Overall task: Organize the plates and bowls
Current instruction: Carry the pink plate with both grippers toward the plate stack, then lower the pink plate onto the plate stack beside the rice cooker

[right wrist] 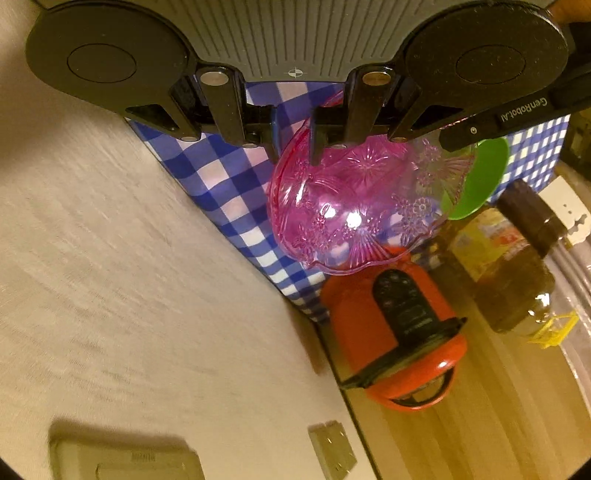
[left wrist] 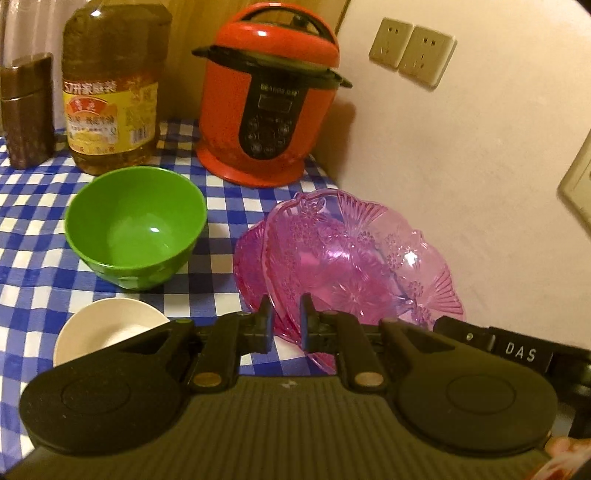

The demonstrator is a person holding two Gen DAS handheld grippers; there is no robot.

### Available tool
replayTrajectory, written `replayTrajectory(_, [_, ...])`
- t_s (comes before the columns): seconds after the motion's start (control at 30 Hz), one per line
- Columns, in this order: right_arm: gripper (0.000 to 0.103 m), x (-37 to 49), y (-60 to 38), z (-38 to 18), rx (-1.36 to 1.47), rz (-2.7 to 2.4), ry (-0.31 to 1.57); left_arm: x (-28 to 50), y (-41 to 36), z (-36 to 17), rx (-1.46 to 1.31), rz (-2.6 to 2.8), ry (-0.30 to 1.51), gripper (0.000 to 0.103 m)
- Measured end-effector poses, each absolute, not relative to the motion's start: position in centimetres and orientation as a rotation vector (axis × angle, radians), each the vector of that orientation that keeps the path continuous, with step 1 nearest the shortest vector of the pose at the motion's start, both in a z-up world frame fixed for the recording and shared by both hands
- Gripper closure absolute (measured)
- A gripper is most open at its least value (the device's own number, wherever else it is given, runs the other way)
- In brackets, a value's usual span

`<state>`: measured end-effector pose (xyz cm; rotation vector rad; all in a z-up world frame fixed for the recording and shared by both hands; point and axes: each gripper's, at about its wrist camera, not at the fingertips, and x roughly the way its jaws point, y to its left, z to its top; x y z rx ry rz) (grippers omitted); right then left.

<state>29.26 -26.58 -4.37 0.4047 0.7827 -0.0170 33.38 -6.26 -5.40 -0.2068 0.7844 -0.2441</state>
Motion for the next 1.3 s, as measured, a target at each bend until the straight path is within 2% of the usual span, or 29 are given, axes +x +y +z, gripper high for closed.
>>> replayTrajectory(0.53, [0.089, 35.4, -25.9, -7.2, 0.319, -0.035, 0.777, 39.2, -6.2, -9.0, -0.218, -0.230, 0.843, 0.089])
replayTrajectory(1.3, [0.089, 36.7, -25.7, -8.5, 0.290, -0.042, 0.818, 39.9, -6.5, -9.9, -0.170, -0.234, 0.840, 0.089])
